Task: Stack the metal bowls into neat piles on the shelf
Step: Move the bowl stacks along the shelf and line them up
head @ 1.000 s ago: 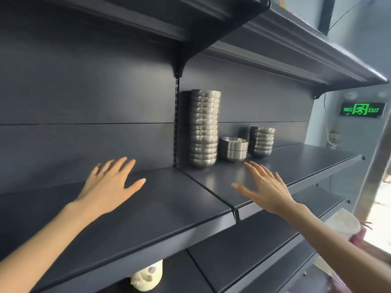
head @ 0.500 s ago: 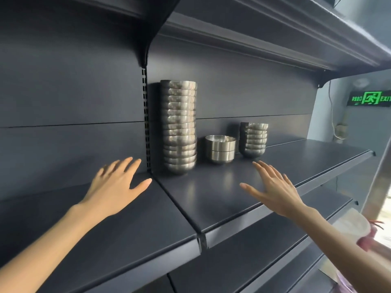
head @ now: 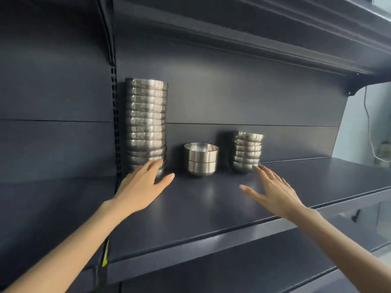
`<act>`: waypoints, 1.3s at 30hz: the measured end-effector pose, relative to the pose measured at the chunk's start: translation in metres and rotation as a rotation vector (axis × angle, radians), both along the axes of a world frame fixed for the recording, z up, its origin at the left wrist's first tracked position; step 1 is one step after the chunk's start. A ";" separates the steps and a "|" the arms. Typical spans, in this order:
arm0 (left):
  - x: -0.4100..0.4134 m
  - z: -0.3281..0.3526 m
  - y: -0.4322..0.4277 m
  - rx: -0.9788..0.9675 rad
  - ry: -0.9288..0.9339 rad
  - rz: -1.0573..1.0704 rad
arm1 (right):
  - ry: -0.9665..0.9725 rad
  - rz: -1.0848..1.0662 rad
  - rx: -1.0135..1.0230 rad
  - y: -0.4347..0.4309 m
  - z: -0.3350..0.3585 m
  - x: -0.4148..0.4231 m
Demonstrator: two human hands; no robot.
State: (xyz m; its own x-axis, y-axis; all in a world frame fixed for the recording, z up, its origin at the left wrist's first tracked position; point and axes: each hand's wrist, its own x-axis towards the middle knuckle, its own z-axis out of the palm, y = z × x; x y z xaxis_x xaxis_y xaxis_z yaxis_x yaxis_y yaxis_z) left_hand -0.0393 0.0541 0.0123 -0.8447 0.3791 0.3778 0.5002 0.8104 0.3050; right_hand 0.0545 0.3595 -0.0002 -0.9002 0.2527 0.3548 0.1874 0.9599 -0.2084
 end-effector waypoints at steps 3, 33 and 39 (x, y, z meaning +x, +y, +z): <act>-0.001 0.001 0.030 0.089 -0.082 0.023 | 0.000 0.106 0.018 0.011 0.007 -0.024; -0.153 -0.051 0.138 0.949 -0.415 -0.211 | 0.192 0.584 -0.832 0.022 -0.038 -0.215; -0.146 -0.049 0.133 0.970 -0.425 -0.213 | 0.192 0.617 -0.849 0.022 -0.036 -0.212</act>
State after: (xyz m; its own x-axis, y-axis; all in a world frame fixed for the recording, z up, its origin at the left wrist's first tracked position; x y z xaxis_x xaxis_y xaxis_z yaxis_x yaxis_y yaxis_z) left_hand -0.1857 0.1871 -0.0363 -0.9296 0.2309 0.2871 0.3037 0.0389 0.9520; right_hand -0.1577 0.3814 -0.0363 -0.9047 0.0037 0.4260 -0.3883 0.4038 -0.8283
